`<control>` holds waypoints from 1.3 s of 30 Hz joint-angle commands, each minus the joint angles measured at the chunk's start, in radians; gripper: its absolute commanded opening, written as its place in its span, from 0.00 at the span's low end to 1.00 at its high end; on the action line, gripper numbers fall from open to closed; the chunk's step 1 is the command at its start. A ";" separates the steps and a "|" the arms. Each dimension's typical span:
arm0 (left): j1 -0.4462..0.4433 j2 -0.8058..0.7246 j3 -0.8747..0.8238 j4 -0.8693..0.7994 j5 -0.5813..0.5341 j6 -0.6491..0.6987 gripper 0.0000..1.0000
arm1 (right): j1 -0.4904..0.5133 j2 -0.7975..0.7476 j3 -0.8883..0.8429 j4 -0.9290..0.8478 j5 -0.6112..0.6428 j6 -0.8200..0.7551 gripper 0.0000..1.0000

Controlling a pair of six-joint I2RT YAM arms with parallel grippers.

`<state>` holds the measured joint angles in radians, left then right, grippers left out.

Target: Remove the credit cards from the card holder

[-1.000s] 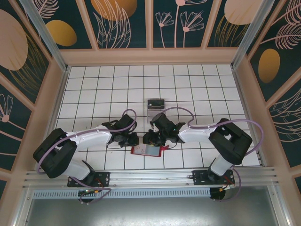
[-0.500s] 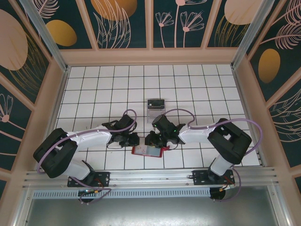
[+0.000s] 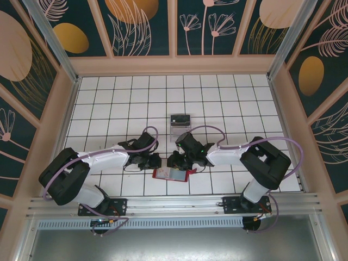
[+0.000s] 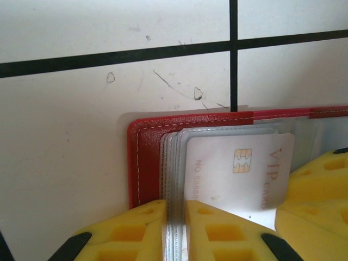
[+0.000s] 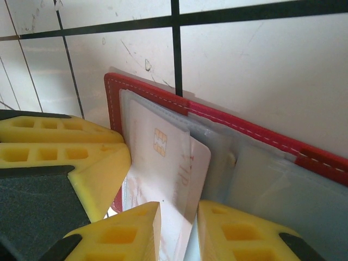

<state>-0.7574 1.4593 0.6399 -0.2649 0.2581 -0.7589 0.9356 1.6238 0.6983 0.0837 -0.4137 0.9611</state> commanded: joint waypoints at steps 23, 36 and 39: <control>0.001 0.016 -0.043 -0.019 0.017 -0.005 0.18 | -0.018 0.010 -0.176 0.434 -0.103 0.161 0.25; 0.001 0.022 -0.036 -0.027 0.016 -0.007 0.18 | -0.029 -0.012 -0.233 0.538 -0.105 0.191 0.16; 0.001 0.023 -0.036 -0.028 0.017 -0.008 0.18 | -0.032 -0.026 -0.240 0.541 -0.100 0.193 0.14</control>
<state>-0.7570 1.4593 0.6300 -0.2413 0.2764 -0.7601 0.9104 1.6314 0.4725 0.5659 -0.5034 1.1439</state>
